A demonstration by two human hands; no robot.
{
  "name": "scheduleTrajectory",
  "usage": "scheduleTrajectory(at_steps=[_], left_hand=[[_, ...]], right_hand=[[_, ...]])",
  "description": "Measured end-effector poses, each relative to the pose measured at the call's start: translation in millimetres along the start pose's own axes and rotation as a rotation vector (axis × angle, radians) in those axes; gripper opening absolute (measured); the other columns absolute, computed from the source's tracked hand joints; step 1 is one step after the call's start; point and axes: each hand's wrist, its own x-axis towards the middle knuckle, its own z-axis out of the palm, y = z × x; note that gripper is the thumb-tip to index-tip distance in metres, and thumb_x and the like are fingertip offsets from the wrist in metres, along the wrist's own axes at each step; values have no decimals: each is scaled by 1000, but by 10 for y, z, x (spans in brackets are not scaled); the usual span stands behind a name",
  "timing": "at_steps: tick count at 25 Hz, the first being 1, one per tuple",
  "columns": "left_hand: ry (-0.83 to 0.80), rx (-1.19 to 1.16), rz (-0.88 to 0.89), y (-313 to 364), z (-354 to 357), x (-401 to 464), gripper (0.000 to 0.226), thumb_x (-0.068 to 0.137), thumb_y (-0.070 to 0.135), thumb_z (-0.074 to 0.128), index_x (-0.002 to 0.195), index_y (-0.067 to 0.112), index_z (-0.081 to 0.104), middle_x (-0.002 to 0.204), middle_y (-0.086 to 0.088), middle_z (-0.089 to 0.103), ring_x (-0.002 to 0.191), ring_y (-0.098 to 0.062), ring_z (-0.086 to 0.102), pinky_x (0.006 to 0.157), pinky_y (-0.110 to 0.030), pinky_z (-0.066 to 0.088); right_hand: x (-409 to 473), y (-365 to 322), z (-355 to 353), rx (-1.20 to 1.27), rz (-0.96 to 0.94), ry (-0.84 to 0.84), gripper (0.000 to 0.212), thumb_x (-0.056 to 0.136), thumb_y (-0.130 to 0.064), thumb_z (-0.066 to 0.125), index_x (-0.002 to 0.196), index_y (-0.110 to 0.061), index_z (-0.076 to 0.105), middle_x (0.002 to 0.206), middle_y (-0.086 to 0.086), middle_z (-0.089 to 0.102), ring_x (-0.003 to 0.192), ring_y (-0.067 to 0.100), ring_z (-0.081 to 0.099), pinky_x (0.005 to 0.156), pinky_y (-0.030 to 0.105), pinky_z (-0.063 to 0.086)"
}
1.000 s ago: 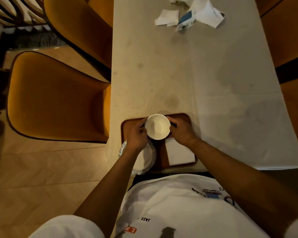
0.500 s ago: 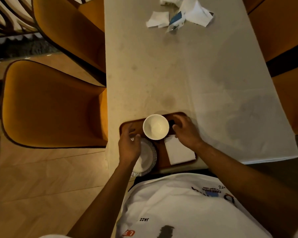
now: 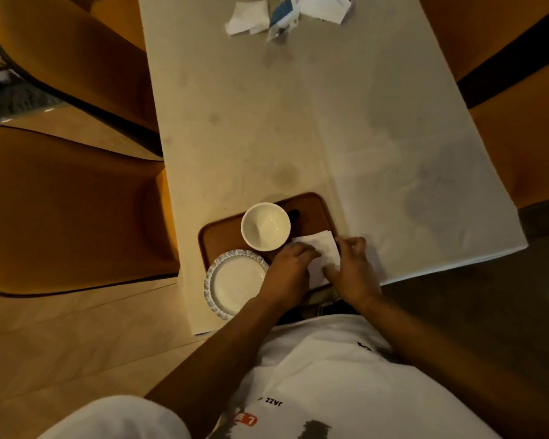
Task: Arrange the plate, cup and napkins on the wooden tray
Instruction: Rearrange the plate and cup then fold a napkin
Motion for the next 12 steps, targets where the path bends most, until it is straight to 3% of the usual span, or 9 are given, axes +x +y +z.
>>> scheduleTrajectory(at_steps=[5, 8, 12], left_hand=[[-100, 42, -42, 68, 78, 175, 59, 79, 6, 70, 136, 9, 54, 143, -15, 52, 136, -32, 40, 116, -45, 30], [-76, 23, -82, 81, 132, 197, 63, 78, 9, 73, 137, 7, 52, 144, -18, 49, 137, -34, 38, 115, -42, 27], [-57, -4, -141, 18, 230, 154, 70, 71, 15, 78, 136, 8, 52, 144, -18, 48, 136, -35, 39, 115, -43, 28]], right_hand=[[9, 67, 198, -170, -109, -22, 89, 85, -39, 70, 153, -13, 19, 147, 16, 28, 121, 30, 51, 97, 39, 52], [78, 75, 245, -270, -115, -55, 93, 86, -46, 65, 154, -8, 16, 148, 21, 29, 125, 33, 47, 99, 40, 50], [83, 52, 260, -348, -138, -66, 92, 88, -40, 66, 155, -6, 14, 152, 21, 27, 126, 32, 47, 101, 37, 49]])
